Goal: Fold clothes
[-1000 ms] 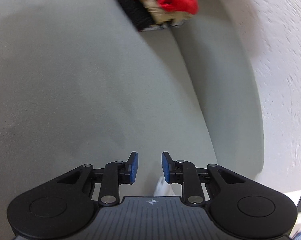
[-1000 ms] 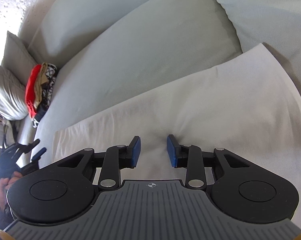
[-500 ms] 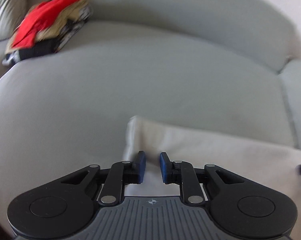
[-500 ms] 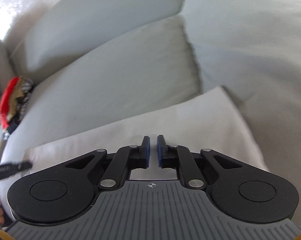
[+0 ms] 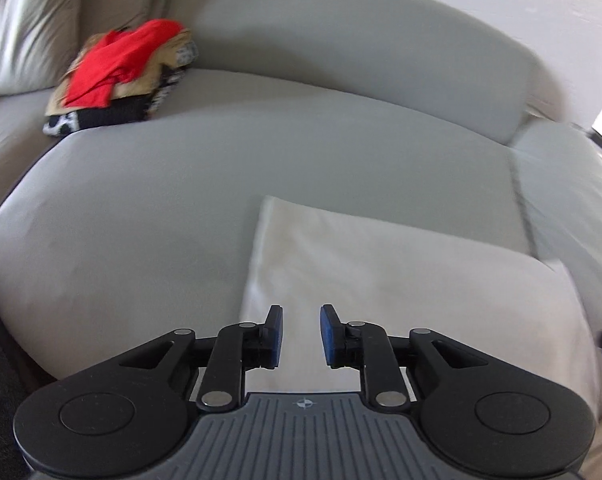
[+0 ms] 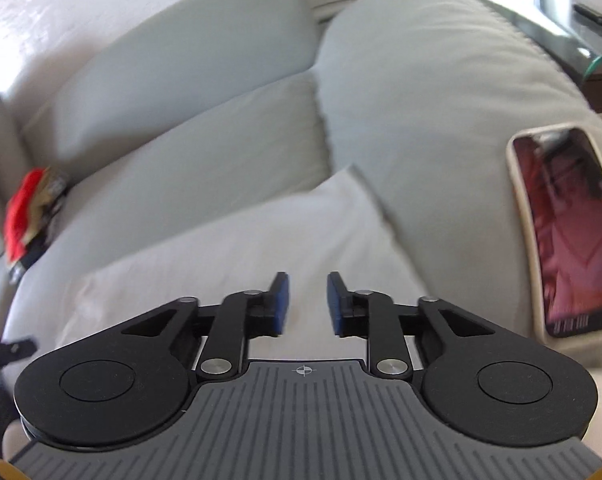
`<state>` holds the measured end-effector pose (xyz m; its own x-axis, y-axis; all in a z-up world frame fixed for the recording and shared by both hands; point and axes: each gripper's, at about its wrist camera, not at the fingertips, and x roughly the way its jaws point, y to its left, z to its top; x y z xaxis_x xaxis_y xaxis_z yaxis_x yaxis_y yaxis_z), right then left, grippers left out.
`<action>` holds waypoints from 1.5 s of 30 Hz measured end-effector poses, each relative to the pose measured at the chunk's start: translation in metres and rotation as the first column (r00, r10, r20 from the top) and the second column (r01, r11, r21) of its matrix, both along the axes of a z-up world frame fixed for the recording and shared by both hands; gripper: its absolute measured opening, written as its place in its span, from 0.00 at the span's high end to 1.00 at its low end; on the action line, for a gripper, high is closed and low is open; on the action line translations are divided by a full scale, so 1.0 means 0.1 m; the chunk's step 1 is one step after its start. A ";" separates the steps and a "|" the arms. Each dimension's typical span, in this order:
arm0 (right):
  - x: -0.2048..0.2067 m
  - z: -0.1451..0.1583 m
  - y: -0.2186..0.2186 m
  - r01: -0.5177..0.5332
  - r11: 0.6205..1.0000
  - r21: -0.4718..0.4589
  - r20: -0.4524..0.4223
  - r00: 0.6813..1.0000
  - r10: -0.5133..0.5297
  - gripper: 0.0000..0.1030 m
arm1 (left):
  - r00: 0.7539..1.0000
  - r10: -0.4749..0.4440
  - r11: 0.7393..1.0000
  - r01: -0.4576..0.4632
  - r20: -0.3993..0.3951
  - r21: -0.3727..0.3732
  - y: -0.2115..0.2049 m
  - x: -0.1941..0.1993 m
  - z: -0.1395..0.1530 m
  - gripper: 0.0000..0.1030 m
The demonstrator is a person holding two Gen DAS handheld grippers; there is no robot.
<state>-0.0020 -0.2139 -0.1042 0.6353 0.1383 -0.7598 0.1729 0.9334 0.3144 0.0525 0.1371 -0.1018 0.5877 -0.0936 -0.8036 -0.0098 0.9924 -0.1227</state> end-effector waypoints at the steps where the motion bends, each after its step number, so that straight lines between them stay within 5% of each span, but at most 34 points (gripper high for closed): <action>1: -0.08 0.00 0.07 -0.033 0.999 0.004 0.001 0.999 0.033 0.66 | 0.999 -0.035 0.999 0.035 0.012 0.007 -0.07 -0.11 0.00 0.80; 6: -0.12 -0.26 0.43 -0.128 0.991 -0.039 0.022 0.991 0.129 0.65 | 0.987 -0.121 0.980 0.102 0.102 0.173 -0.54 -0.39 -0.33 0.79; 11: -0.03 -0.55 0.56 -0.198 0.967 -0.158 -0.009 0.980 0.199 0.69 | 0.994 -0.096 0.959 0.078 0.053 0.274 -0.69 -0.26 -0.71 0.76; 14: -0.25 -0.60 0.24 -0.069 0.983 -0.168 -0.006 0.998 0.069 0.81 | 0.995 -0.093 0.953 0.078 0.038 0.292 -0.70 -0.33 -0.66 0.76; 16: -0.32 -0.67 -0.04 0.078 0.970 -0.232 -0.047 0.995 -0.092 0.74 | 0.997 -0.077 0.958 0.070 0.014 0.276 -0.65 -0.38 -0.65 0.76; 17: -0.38 -0.72 -0.19 0.131 0.967 -0.217 -0.058 0.987 -0.147 0.81 | 0.998 -0.066 0.963 0.062 0.004 0.263 -0.62 -0.41 -0.64 0.76; 18: -0.43 -0.76 -0.36 0.180 0.964 -0.195 -0.069 0.978 -0.197 1.00 | 0.998 -0.056 0.966 0.056 -0.009 0.253 -0.59 -0.44 -0.65 0.76; 21: -0.51 -0.71 -0.50 0.215 0.969 -0.124 -0.100 0.969 -0.228 1.00 | 0.996 -0.043 0.965 0.062 -0.079 0.255 -0.57 -0.57 -0.70 0.76; 25: -0.62 -0.53 -0.33 0.184 0.964 -0.193 -0.073 0.977 -0.201 0.81 | 0.986 -0.049 0.963 0.090 -0.162 0.255 -0.57 -0.74 -0.73 0.76; 30: -0.75 -0.41 -0.17 0.109 0.977 -0.183 -0.002 0.994 -0.111 0.74 | 0.991 -0.109 0.968 0.125 -0.082 0.220 -0.68 -0.84 -0.57 0.75; 35: -0.63 -0.43 0.13 -0.060 0.989 -0.132 0.012 0.998 0.062 0.76 | 0.989 -0.147 0.965 0.144 -0.006 0.219 -0.89 -0.62 -0.42 0.72; 41: -0.51 -0.42 0.50 -0.204 0.967 -0.150 0.044 0.976 0.213 0.76 | 0.976 -0.218 0.938 0.205 0.016 0.278 -1.25 -0.49 -0.59 0.72; 45: -0.46 -0.53 0.57 -0.226 0.960 -0.162 0.016 0.973 0.232 0.76 | 0.956 -0.288 0.890 0.245 0.058 0.385 -1.40 -0.64 -0.70 0.73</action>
<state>-0.0481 -0.1568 -0.1571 0.6270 0.1630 -0.7618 -0.0597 0.9851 0.1616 -0.0113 -0.0026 -0.1722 0.6692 0.0323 -0.7424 0.2532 0.9293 0.2687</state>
